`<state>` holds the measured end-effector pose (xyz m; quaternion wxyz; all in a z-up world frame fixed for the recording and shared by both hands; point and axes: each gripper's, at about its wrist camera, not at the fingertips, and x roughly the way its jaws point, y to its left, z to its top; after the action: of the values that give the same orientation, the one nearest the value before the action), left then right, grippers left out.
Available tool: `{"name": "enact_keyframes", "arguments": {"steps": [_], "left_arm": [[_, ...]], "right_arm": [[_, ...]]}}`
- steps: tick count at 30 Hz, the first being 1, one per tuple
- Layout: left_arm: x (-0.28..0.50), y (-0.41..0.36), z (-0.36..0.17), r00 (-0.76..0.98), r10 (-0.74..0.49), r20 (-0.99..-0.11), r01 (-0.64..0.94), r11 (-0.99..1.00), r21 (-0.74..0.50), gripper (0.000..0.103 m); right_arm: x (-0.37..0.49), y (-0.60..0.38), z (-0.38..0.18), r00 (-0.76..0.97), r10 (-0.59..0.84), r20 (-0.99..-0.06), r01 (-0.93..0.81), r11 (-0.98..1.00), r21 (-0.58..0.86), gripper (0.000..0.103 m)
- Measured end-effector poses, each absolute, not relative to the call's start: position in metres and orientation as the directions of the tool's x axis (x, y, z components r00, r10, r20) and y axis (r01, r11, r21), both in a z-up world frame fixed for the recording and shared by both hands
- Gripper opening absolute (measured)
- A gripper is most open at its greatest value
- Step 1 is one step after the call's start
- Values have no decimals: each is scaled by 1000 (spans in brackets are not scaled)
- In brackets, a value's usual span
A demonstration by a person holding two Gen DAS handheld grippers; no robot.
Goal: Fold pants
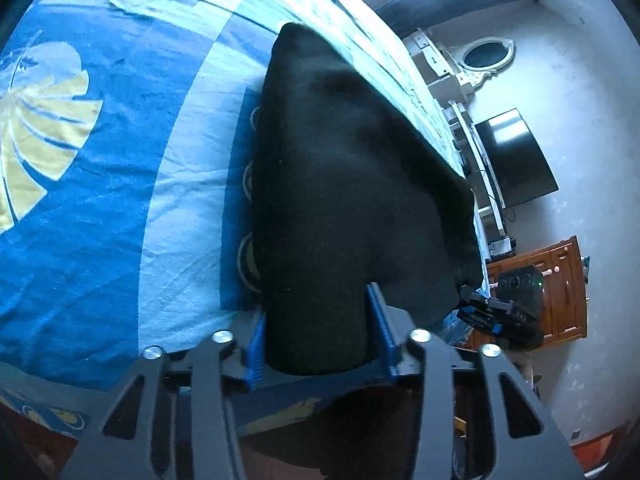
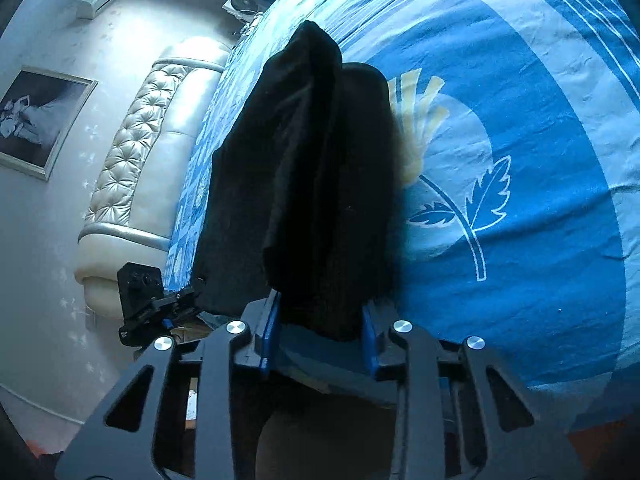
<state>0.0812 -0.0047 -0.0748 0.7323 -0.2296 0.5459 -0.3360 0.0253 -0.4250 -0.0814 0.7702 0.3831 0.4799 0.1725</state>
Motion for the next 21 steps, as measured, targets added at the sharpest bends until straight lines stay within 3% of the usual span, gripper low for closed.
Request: {"name": "enact_keyframes", "arguments": {"steps": [3, 7, 8, 10, 12, 16, 21], "left_arm": [[84, -5, -85, 165, -741, -651, 255, 670, -698, 41], [83, 0, -82, 168, -757, -632, 254, 653, -714, 56], [82, 4, -76, 197, -738, -646, 268, 674, -688, 63], [81, 11, -64, 252, -720, -646, 299, 693, -656, 77], [84, 20, -50, 305, -729, -613, 348, 685, -641, 81], [104, 24, -46, 340, -712, -615, 372, 702, -607, 85], [151, 13, -82, 262, -693, -672, 234, 721, -652, 85]], "right_arm": [[25, -431, -92, 470, 661, -585, 102, 618, 780, 33], [17, -451, -109, 482, 732, -482, 144, 477, 867, 53], [15, -455, -107, 488, 727, -484, 141, 482, 865, 59], [13, -465, -94, 519, 688, -508, 106, 538, 837, 84], [18, -472, -85, 543, 665, -513, 92, 560, 823, 91], [43, -478, -85, 559, 651, -514, 89, 569, 817, 91], [86, -480, -91, 563, 656, -502, 91, 555, 827, 91]]}}
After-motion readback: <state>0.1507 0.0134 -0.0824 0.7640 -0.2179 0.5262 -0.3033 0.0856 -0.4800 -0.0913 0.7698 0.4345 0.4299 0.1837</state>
